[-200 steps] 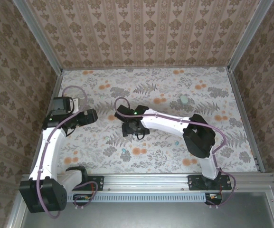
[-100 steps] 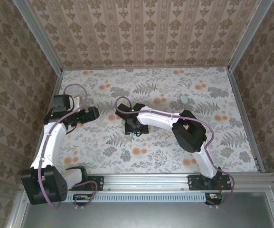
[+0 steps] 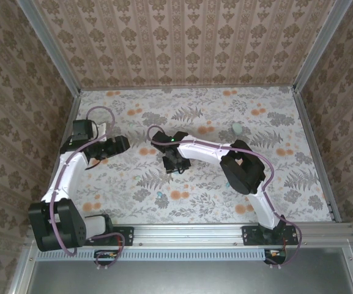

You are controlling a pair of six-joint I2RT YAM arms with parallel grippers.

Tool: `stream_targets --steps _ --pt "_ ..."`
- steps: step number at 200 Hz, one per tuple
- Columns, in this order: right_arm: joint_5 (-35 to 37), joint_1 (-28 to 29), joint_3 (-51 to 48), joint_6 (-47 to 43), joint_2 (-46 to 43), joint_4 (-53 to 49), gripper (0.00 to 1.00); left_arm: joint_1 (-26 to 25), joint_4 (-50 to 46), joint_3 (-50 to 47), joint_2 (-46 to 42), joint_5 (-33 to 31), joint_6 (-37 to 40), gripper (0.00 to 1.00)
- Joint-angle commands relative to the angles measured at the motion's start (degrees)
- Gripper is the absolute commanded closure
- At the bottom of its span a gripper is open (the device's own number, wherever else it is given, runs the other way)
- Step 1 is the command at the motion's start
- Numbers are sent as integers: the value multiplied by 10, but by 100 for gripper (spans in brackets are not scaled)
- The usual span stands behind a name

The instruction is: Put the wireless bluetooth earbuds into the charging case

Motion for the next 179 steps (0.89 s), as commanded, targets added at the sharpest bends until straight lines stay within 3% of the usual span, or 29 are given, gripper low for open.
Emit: stream_targets --steps 1,26,62,108,157,179 --pt "-15 1 -24 -132 -14 -34 65 -10 19 -7 3 40 9 18" --pt "-66 1 -68 -261 -52 -12 72 -44 55 -23 4 104 40 20" --pt "-74 1 -125 -392 -111 -6 71 -121 60 -30 7 104 80 19" --pt "-84 1 -194 -418 -196 42 71 -131 105 -65 -33 103 61 18" --pt "-166 -20 -230 -445 -291 74 70 -133 259 -162 -192 193 98 14" --pt "-200 -35 -203 -468 -302 46 69 -138 269 -164 -217 201 81 13"
